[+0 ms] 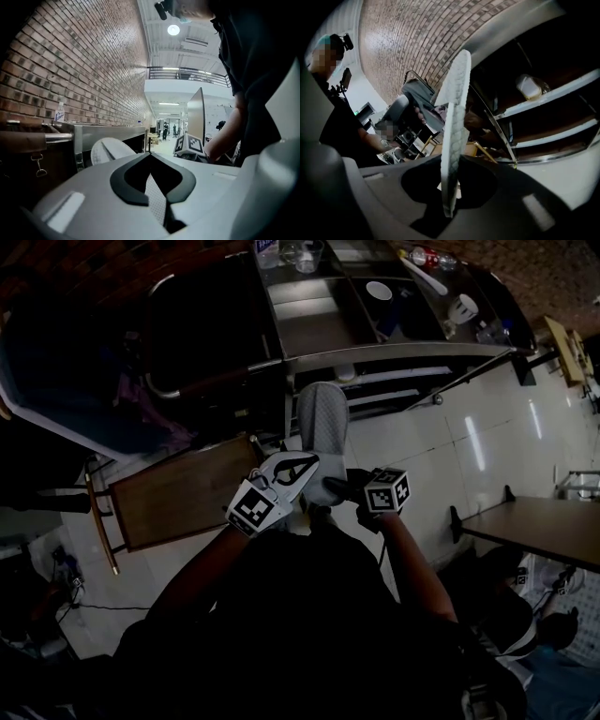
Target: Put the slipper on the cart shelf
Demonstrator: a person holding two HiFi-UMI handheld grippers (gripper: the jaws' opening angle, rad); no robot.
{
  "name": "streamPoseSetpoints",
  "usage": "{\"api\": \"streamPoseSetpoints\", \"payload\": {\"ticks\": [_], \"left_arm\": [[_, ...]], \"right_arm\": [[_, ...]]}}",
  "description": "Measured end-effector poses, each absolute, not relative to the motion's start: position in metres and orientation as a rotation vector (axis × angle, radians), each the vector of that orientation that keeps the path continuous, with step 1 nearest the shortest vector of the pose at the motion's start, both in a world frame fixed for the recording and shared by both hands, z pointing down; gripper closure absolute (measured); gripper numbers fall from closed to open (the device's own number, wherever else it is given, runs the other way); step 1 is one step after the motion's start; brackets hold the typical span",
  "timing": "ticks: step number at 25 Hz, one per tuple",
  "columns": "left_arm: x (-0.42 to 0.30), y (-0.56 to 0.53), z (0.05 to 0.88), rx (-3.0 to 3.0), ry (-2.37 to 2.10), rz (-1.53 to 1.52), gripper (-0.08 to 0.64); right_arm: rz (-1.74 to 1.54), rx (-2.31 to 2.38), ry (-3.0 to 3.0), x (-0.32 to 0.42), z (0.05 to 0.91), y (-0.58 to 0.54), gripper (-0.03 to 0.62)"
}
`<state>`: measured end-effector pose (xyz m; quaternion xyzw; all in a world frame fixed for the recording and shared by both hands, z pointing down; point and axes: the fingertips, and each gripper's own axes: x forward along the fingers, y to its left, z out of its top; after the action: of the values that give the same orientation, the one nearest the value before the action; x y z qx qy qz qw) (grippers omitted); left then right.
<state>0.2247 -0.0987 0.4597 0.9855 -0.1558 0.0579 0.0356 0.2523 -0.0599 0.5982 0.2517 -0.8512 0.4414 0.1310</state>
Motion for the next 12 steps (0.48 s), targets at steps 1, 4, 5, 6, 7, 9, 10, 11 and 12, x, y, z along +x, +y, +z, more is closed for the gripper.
{"api": "streamPoseSetpoints", "payload": {"ticks": [1,4,5,6,7,9,10,11,12], "left_arm": [[0.231,-0.101,0.459,3.027,-0.483,0.181,0.558],[0.247,-0.107,0.46,3.032,-0.488,0.19,0.558],[0.251,-0.111,0.461,3.03,-0.495,0.197,0.558],[0.255,-0.116,0.462,3.024,-0.507,0.205,0.558],[0.258,-0.121,0.463,3.015,-0.521,0.211,0.558],[0.264,-0.129,0.464,2.998,-0.552,0.218,0.558],[0.267,-0.133,0.465,2.989,-0.567,0.218,0.558],[0.27,-0.137,0.466,2.982,-0.581,0.217,0.558],[0.272,-0.142,0.468,2.977,-0.594,0.217,0.558]], "right_arm": [[1.315,0.712,-2.459,0.258,0.606,-0.06,0.525],[1.388,0.666,-2.424,0.273,0.625,-0.067,0.525],[1.412,0.653,-2.413,0.278,0.63,-0.072,0.525],[1.433,0.642,-2.404,0.282,0.635,-0.078,0.525],[1.449,0.633,-2.395,0.286,0.639,-0.084,0.525],[1.464,0.619,-2.374,0.294,0.649,-0.097,0.525],[1.461,0.613,-2.363,0.298,0.654,-0.104,0.525],[1.45,0.61,-2.352,0.301,0.66,-0.112,0.525],[1.436,0.609,-2.344,0.304,0.665,-0.122,0.525]]}}
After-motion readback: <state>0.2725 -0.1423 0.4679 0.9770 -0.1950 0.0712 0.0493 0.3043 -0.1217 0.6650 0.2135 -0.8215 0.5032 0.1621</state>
